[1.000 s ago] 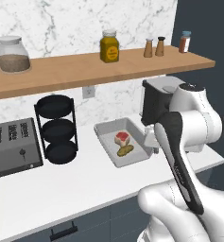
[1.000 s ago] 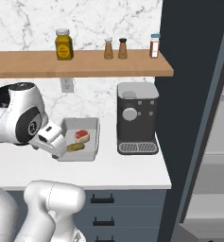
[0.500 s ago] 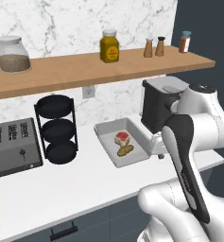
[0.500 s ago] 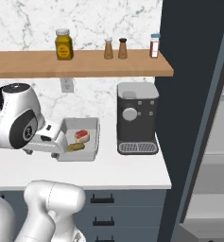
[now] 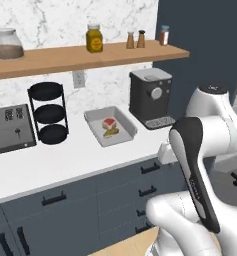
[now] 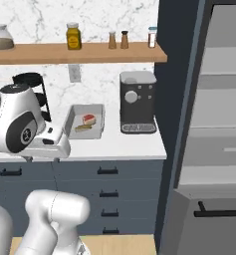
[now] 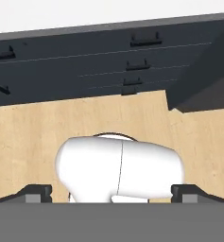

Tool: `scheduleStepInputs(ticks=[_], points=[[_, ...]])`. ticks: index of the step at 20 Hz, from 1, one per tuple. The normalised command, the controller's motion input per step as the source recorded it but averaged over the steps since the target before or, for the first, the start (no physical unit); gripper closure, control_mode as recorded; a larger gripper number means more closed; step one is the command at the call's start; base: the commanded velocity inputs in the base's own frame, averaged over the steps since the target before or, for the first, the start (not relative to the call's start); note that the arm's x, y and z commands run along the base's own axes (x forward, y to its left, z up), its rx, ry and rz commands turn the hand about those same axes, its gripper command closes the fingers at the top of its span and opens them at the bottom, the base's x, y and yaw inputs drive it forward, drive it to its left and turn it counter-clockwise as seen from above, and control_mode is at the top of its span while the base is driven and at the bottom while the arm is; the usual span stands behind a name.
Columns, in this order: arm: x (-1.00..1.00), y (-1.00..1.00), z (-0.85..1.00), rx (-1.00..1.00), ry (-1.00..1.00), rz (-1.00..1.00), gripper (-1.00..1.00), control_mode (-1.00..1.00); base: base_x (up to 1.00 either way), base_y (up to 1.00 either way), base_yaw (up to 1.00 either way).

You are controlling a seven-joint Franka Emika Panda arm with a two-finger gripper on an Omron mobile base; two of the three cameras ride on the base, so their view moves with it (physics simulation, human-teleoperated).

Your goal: Place one potato and one steak in each tupperware on the nearby counter, to pack two identical lunches.

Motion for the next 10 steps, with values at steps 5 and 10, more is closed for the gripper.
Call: scheduleStepInputs(ticks=[5,10], points=[[0.00,0.00,0.00,0.00,0.00,0.00,-1.00,1.00,-0.62,-0.81,-0.12],[0.00,0.00,0.00,0.00,0.00,0.00,-1.00,1.00,-0.06,-0.89,-0.01]])
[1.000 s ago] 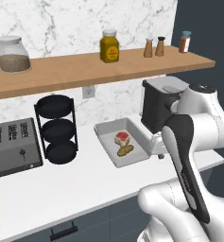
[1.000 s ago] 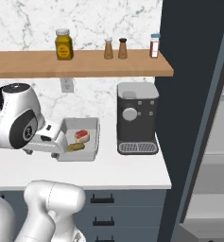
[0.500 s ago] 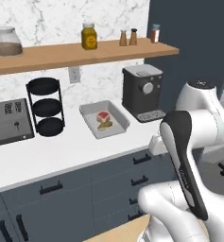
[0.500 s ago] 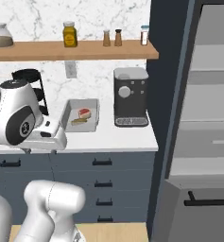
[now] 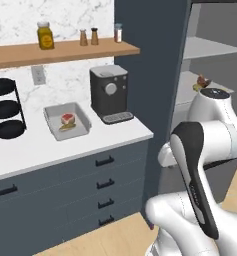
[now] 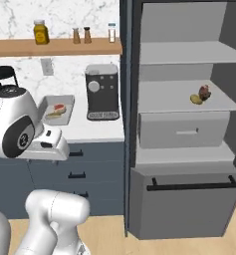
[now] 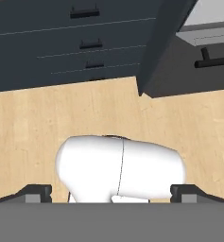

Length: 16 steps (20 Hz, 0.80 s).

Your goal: Place one potato and one steak in each tupperware on the nearby counter, to pack two identical lunches.

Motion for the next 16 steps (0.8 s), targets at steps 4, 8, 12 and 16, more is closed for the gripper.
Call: scheduleStepInputs(ticks=[4,8,12,16], points=[[0.00,0.00,0.00,0.00,0.00,0.00,-1.00,1.00,0.37,-0.99,0.04],[0.00,0.00,0.00,0.00,0.00,0.00,-1.00,1.00,0.54,-0.99,0.12],[0.00,0.00,0.00,0.00,0.00,0.00,-1.00,1.00,0.49,-0.80,0.13],[0.00,0.00,0.00,0.00,0.00,0.00,-1.00,1.00,0.54,-0.56,0.12]])
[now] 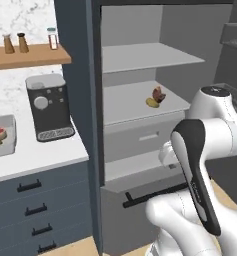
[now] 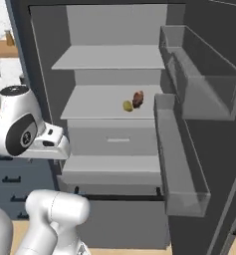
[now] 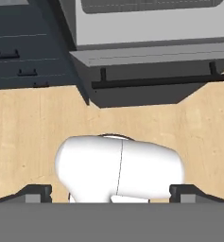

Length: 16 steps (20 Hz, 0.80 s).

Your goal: Place one potato and one steak in each tupperware on the nearby counter, to pack two identical lunches.

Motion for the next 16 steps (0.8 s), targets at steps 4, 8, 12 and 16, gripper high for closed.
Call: scheduleStepInputs(ticks=[4,8,12,16], points=[[0.00,0.00,0.00,0.00,0.00,0.00,-1.00,1.00,0.60,-0.52,0.11],[0.00,0.00,0.00,0.00,0.00,0.00,-1.00,1.00,0.64,-0.47,0.09],[0.00,0.00,0.00,0.00,0.00,0.00,-1.00,1.00,0.74,-0.29,0.05],[0.00,0.00,0.00,0.00,0.00,0.00,-1.00,1.00,0.74,-0.08,0.01]])
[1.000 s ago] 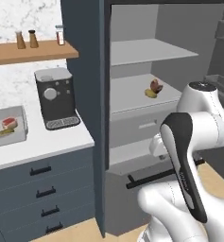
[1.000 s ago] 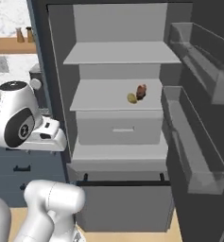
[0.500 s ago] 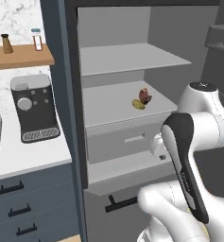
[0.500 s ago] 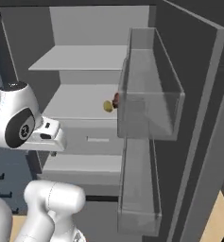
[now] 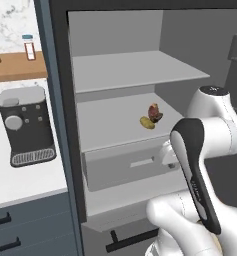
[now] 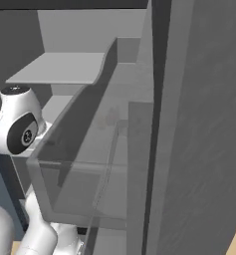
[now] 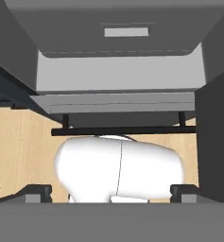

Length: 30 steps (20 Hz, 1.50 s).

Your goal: Place one potato and one steak in each tupperware on the nearby counter, to pack two identical lunches.

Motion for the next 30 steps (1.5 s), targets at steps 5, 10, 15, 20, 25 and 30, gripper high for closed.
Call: scheduleStepInputs(ticks=[5,10,15,20,25,30], points=[[0.20,0.00,-0.34,0.00,-0.25,0.00,-1.00,-1.00,0.00,0.00,0.00],[0.53,-0.06,-0.12,0.00,-0.51,0.00,-1.00,-1.00,0.00,0.00,0.00],[0.47,-0.31,0.15,0.07,-0.05,0.00,-1.00,-1.00,0.00,0.00,0.00],[0.71,-0.24,-0.05,0.03,0.00,-0.02,-1.00,-1.00,0.00,0.00,0.00],[0.88,-0.09,-0.23,0.00,0.00,-0.08,-1.00,-1.00,0.00,0.00,0.00],[0.79,-0.01,-0.31,0.00,0.00,-0.07,-1.00,-1.00,0.00,0.00,0.00]])
